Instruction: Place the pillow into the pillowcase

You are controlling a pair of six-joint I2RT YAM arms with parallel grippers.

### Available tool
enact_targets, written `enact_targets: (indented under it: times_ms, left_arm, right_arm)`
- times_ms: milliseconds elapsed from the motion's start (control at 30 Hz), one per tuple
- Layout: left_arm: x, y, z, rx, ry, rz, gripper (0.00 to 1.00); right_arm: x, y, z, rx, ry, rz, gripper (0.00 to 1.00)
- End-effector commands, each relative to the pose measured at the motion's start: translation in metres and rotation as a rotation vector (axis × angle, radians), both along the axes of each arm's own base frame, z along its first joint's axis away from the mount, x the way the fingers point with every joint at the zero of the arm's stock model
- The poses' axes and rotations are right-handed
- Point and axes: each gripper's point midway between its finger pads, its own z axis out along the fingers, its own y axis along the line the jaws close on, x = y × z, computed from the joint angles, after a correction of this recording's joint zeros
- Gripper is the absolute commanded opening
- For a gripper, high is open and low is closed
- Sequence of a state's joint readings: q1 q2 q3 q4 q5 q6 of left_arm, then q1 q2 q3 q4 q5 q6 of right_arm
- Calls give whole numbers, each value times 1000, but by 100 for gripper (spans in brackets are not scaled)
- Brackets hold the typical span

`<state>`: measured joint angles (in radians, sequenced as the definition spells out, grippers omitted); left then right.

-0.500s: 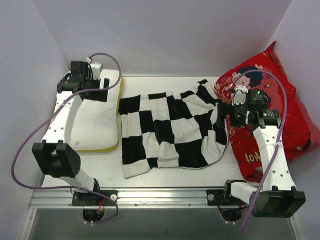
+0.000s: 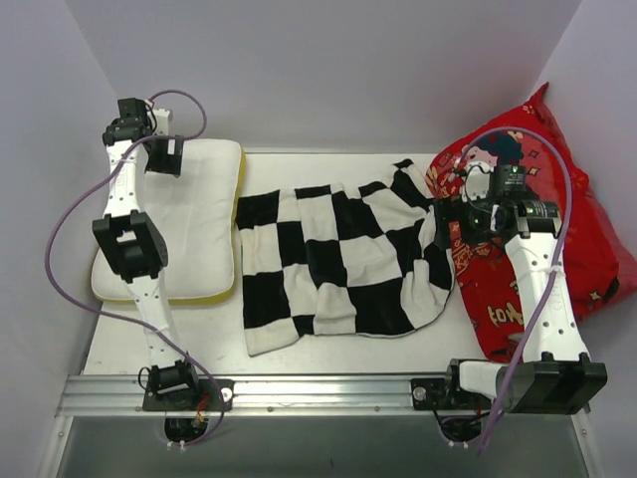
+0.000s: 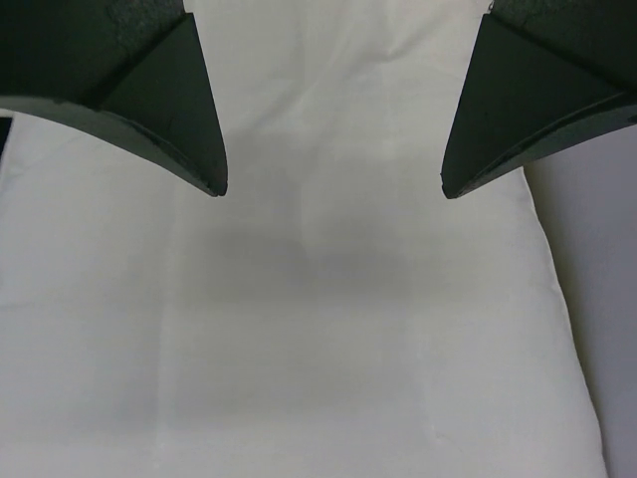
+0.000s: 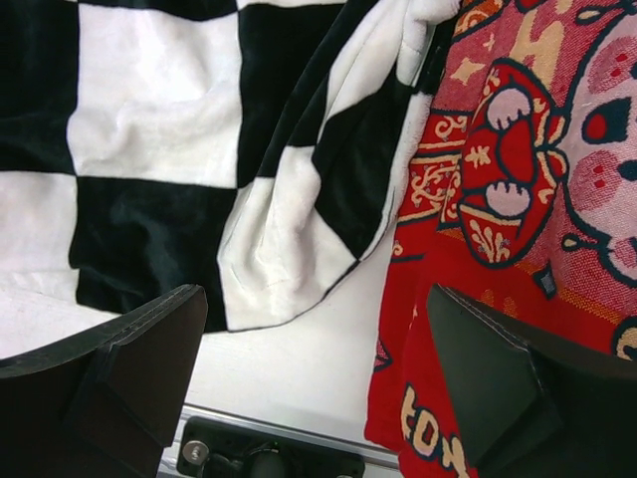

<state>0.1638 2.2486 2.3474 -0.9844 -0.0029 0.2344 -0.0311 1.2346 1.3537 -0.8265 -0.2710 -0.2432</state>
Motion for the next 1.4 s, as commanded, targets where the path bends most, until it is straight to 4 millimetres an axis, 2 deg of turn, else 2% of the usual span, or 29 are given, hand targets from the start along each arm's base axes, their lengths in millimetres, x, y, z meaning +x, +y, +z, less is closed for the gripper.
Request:
enact_targets:
  times_ms: [0, 33, 100, 133, 200, 233, 300, 333, 433, 500, 533, 600, 633, 667, 700, 733, 767, 833, 867, 900, 933, 967, 1000, 1067, 1100, 1167, 1200, 1267, 1367]
  left_arm:
    - [4, 9, -30, -18, 82, -43, 97]
    - [9, 9, -50, -23, 109, -61, 97]
    - [14, 3, -69, -69, 124, -96, 97]
    - [14, 0, -88, -88, 154, -106, 98]
    - [18, -5, -105, -112, 167, -120, 97]
    - [18, -6, -123, -124, 192, -117, 97]
    - [17, -5, -141, -133, 219, -109, 97]
    - [14, -3, -158, -128, 252, -98, 97]
    - [6, -5, -184, -144, 308, -100, 95]
    - [-5, -10, -198, -166, 349, -126, 83]
    - [-9, -13, -199, -179, 361, -138, 66]
    - [-17, -19, -200, -202, 375, -169, 50]
    - [-18, -19, -198, -205, 376, -174, 38]
    - [-19, -20, -195, -204, 373, -186, 17]
    - [-20, -23, -191, -216, 370, -216, 5]
    - [-16, -22, -176, -211, 343, -228, 0]
    - [-14, -21, -166, -212, 323, -238, 0]
    - [-13, -26, -132, -244, 263, -295, 0]
    - [-11, -26, -114, -245, 232, -316, 0]
    - [-9, -28, -85, -225, 176, -365, 0]
    - [-11, -29, -69, -212, 149, -393, 0]
    - [-14, -31, -52, -194, 131, -417, 0]
    - [-16, -31, -23, -150, 82, -456, 0]
    - [-27, -39, 6, -140, 46, -521, 0]
    - [-33, -41, 30, -106, 5, -560, 0]
    - [-50, -51, 48, -118, -8, -626, 0]
    - [-60, -56, 66, -89, -39, -689, 0]
    - [-85, -69, 77, -146, -37, -782, 0]
    - [-115, -79, 89, -156, -46, -910, 0]
  right_arm:
    - [-7, 3, 3, 3, 33, 30, 100]
    - [-8, 4, -2, 4, 48, 32, 100]
    - [-8, 2, -7, 0, 68, 33, 100]
    - [-9, 2, -10, -5, 79, 33, 100]
    - [-10, -1, -14, -21, 90, 33, 100]
    - [-11, -2, -16, -24, 98, 30, 100]
    - [-14, -4, -19, -35, 108, 30, 100]
    - [-15, -4, -20, -36, 113, 28, 100]
    - [-20, -3, -20, -28, 121, 29, 100]
    - [-24, -1, -19, -21, 120, 30, 100]
    - [-25, 0, -18, -13, 119, 28, 100]
    - [-26, 4, -14, 2, 111, 32, 100]
    - [-27, 6, -13, 12, 108, 36, 100]
    - [-27, 11, -12, 23, 108, 41, 100]
    - [-27, 13, -12, 30, 107, 48, 100]
    - [-27, 15, -12, 39, 108, 48, 100]
    - [-27, 16, -12, 49, 111, 46, 100]
    - [-29, 29, -13, 64, 119, 89, 100]
    - [-29, 34, -14, 72, 121, 104, 100]
    - [-29, 40, -14, 75, 121, 126, 100]
    - [-29, 43, -14, 77, 120, 139, 100]
    - [-29, 49, -13, 85, 119, 160, 100]
    - [-29, 57, -13, 90, 124, 187, 100]
    - [-26, 68, -10, 108, 108, 216, 100]
    - [-24, 75, -9, 130, 112, 218, 100]
    - [-16, 88, -6, 158, 83, 234, 100]
    - [-13, 93, -6, 173, 83, 238, 100]
    - [-5, 106, -5, 195, 65, 245, 99]
    - [10, 122, -7, 224, 60, 245, 95]
